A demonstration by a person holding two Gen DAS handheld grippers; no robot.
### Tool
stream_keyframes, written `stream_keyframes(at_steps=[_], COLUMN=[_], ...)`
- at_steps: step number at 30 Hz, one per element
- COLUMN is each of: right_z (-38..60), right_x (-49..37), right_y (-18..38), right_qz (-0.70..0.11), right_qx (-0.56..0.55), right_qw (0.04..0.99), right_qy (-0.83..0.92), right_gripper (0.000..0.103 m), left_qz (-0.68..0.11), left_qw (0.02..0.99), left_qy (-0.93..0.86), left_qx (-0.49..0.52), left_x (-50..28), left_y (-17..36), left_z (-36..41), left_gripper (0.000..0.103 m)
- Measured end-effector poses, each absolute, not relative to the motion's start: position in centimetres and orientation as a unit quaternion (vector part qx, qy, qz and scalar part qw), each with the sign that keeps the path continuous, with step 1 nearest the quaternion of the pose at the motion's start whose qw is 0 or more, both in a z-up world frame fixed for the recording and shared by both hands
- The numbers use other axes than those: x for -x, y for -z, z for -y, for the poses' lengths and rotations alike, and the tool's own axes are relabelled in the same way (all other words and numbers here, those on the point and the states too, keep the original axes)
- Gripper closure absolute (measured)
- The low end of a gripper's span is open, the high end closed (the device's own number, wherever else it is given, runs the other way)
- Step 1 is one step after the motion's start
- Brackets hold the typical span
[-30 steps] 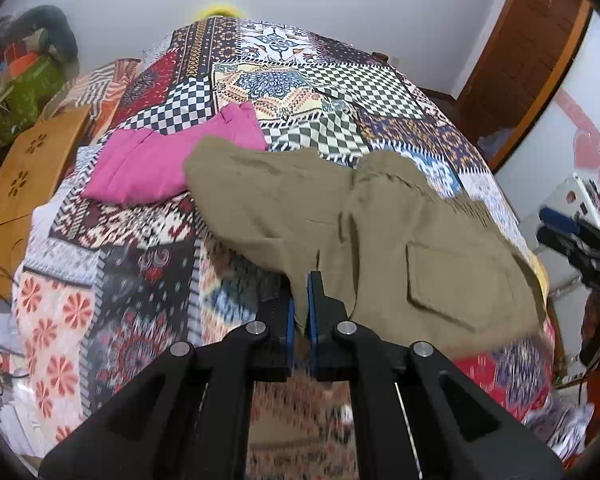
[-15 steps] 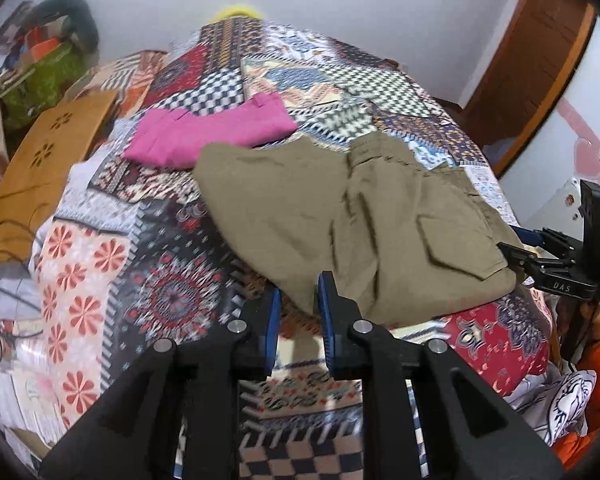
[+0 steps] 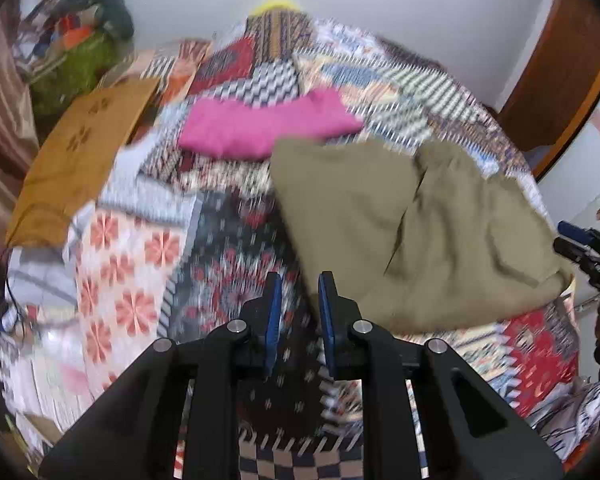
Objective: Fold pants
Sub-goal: 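Withdraw both open grippers from the folded pants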
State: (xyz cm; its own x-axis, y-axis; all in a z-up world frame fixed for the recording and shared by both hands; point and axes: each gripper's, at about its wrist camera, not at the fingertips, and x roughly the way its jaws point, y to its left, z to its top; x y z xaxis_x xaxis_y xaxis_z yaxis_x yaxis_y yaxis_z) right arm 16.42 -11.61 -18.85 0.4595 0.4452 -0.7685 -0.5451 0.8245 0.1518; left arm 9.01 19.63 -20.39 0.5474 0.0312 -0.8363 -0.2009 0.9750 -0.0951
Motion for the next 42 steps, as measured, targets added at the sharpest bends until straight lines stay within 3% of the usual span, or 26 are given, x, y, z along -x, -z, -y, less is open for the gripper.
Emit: stream_keyframes(at_steps=[6,10,14,25,31,39,42], right_z=[10.4,9.1,8.0,8.8,9.5,11.0,11.6], right_x=[-17.7,-19.0,-20.1,-21.1,-20.6,-19.0,-18.7], right_y=[16.9,17.0,18.1,21.4,19.9,17.5,16.9], right_qz=[-0.398,-0.394,-0.409,-0.444,-0.445,-0.423,-0.421], right_qx=[0.060,0.055,0.056,0.057,0.054,0.046,0.042], right_qw=[0.863,0.860,0.848,0.831,0.834,0.853,0.860], right_qy=[-0.305,-0.319,-0.332,-0.329,-0.322,-0.302,-0.285], right_gripper=[0.044,0.044,0.052,0.054,0.054,0.052,0.050], left_qz=[-0.461,-0.480,-0.504,-0.517,-0.495,-0.454,-0.446], left_qw=[0.883,0.874,0.860,0.848,0.867,0.888,0.892], left_qy=[-0.008,0.027,0.037,0.022,-0.003,-0.009,-0.019], left_qx=[0.086,0.076,0.076,0.115,0.064,0.068,0.064], left_x=[-13.2,-16.4,-18.8,-20.8,-19.9,-16.5,-15.1], left_y=[18.8,20.4,22.8,26.7,23.5,19.7,19.2], left_z=[-18.2,-16.4,-15.9,-18.3,-16.7,-16.6,-16.8], left_gripper=[0.085,0.085,0.085,0.086,0.086,0.085,0.076])
